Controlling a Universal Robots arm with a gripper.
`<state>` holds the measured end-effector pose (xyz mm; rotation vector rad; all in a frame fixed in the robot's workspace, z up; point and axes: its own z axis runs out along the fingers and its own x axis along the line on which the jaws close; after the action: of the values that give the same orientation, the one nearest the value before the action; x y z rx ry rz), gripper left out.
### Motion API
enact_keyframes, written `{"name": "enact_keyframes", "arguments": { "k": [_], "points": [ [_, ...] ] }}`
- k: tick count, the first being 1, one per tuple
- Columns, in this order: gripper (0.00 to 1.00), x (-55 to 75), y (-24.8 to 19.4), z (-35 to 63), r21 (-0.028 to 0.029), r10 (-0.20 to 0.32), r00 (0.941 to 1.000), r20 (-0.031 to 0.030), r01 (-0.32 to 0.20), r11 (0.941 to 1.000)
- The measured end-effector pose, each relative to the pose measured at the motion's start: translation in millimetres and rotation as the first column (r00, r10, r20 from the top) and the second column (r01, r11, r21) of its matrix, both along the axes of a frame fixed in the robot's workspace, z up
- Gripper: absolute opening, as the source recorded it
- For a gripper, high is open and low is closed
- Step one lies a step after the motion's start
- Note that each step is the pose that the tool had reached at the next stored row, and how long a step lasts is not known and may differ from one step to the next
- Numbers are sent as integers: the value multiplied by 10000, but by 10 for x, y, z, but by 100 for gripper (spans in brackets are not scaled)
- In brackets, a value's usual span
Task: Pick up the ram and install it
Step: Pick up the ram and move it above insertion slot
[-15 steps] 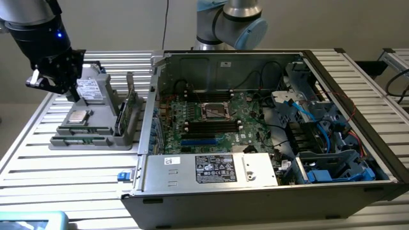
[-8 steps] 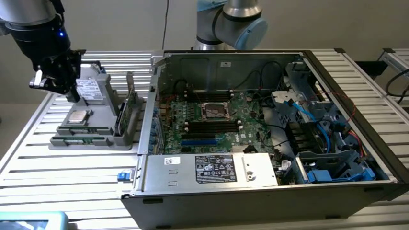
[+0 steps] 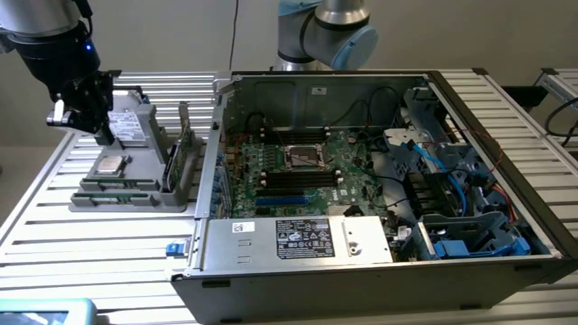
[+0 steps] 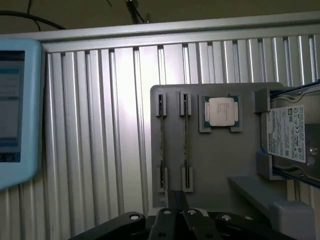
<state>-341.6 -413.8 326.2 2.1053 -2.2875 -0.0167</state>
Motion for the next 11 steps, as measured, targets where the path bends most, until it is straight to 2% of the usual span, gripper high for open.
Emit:
{"name": "enact_keyframes", "arguments": {
  "k": [5,7,8,9,11],
  "points": [
    [12,-13,-1,1,-1,2,10000,0,-2,10000],
    [24,-55,0,-2,-1,1,10000,7,-1,10000],
    [24,-89,0,-7,-1,2,10000,20,-2,10000],
    [30,-127,0,-15,-1,2,10000,47,-2,10000],
    [30,-194,0,-41,-1,1,9999,106,-1,10000]
  ]
}}
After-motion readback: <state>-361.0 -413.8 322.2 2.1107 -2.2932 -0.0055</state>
